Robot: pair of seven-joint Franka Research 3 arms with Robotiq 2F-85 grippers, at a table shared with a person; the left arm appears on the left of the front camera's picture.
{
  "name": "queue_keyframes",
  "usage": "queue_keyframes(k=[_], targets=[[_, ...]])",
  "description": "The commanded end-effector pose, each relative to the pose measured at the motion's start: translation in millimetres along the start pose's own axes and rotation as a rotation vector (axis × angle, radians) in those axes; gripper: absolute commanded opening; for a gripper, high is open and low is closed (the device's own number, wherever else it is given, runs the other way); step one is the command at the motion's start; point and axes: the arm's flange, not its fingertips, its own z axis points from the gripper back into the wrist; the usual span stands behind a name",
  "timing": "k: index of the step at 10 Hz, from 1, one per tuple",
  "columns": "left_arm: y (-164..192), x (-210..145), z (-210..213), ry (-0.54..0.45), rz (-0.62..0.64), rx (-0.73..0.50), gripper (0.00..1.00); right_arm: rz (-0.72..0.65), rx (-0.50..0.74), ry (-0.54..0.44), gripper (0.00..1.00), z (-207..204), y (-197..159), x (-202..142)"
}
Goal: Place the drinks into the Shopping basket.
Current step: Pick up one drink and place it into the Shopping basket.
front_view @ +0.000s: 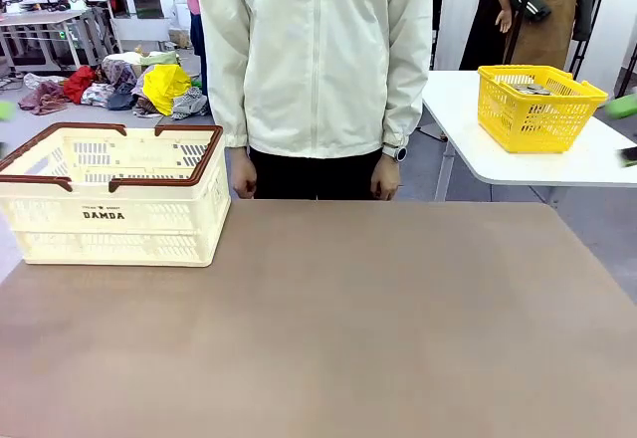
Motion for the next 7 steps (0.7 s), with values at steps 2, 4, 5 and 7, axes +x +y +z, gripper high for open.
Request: queue_keyframes(k=[2, 4, 5, 7], targets=[[98.9, -17.8, 56.4, -0.160, 0.182, -0.172, 1.00, -0.302, 0.097, -0.224, 1.00, 55.1, -99.7, 15.3], [126.8, -54.0, 83.8, -0.288, 0.213, -0.215, 1.00, -0.487, 0.151, -0.331, 1.00, 80.5, -168.4, 6.9], [134.6, -66.1, 89.4, -0.316, 0.244, -0.185, 1.00, -0.500, 0.168, -0.354, 1.00, 83.3, -180.3, 2.7], [129.8, -64.1, 79.2, -0.326, 0.222, -0.160, 1.00, -0.464, 0.082, -0.366, 1.00, 72.5, -177.5, 1.0]])
